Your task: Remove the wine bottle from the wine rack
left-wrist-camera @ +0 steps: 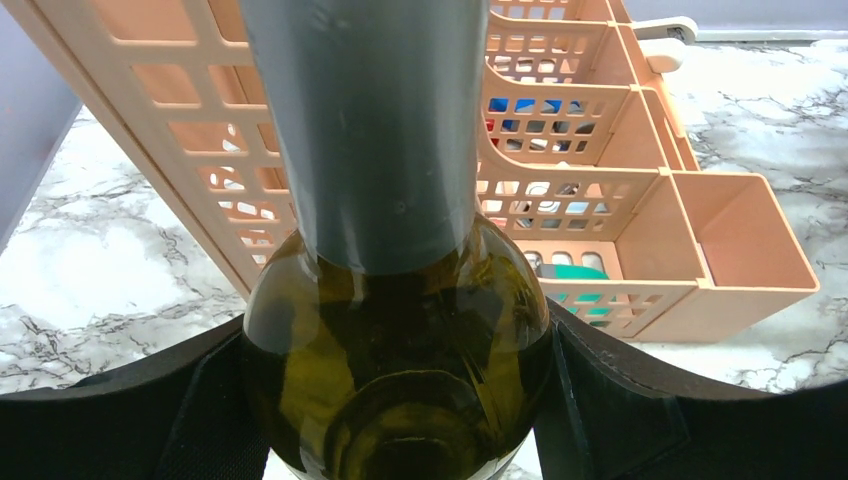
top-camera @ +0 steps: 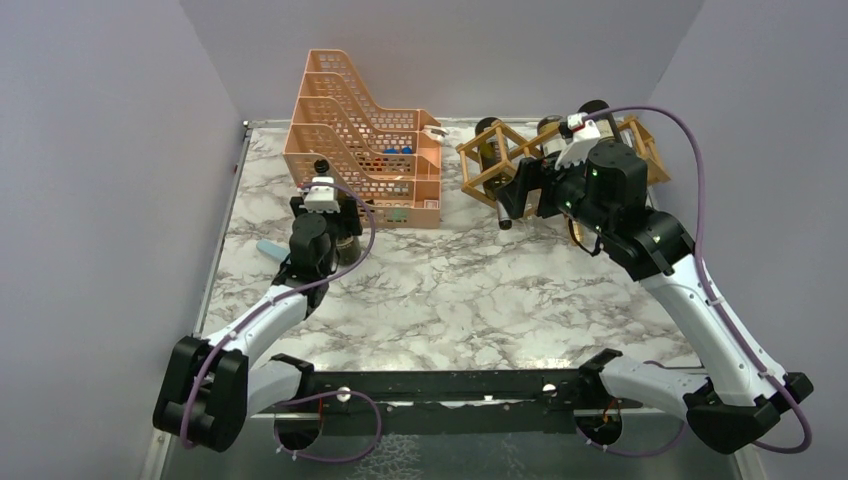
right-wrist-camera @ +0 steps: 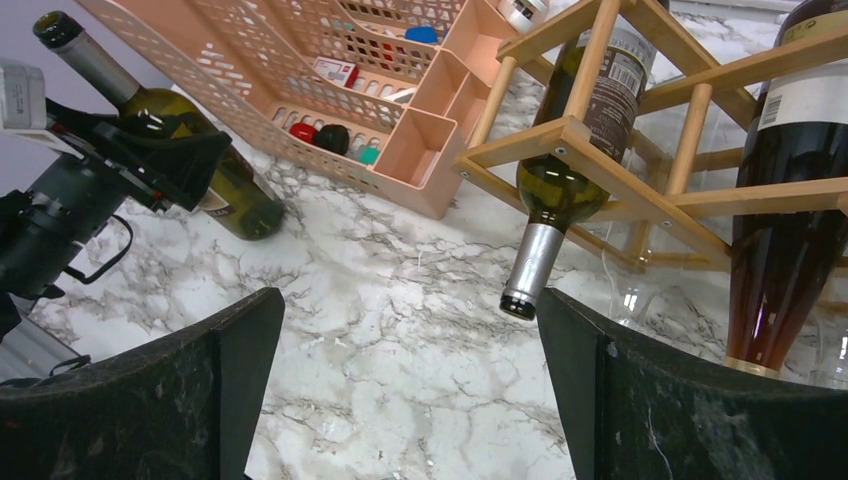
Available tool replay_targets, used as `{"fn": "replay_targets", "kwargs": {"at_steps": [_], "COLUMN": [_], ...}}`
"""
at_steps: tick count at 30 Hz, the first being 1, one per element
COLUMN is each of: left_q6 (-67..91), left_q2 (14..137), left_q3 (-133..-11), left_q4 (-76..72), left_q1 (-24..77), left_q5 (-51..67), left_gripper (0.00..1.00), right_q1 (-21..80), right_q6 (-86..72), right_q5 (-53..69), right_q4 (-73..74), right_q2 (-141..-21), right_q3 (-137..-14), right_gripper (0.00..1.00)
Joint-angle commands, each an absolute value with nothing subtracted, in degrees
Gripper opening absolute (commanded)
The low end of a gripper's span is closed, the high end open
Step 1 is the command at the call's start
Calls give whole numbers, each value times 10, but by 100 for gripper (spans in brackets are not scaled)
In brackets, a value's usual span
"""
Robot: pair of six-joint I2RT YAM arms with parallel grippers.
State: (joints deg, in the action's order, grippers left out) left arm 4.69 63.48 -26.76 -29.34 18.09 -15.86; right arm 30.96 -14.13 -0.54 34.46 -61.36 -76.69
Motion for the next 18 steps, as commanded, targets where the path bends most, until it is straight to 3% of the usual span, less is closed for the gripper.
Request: {"fn": "replay_targets", "kwargs": {"at_steps": [1,18], "left_q6": [41,24], "left_q2": [636,694], "left_q3": [-277,-221], "left_q4": [-402,-517], "left_q1": [178,179], "left_q5": [-139,-125], "left_gripper": [50,53], "right_q1": [312,312], "right_q6": [-152,-184], "right_q5": [-9,23], "right_q4": [341,307], "right_q2": [-598,-528], "right_q3": [-759,-656], "right_gripper": [100,100]}}
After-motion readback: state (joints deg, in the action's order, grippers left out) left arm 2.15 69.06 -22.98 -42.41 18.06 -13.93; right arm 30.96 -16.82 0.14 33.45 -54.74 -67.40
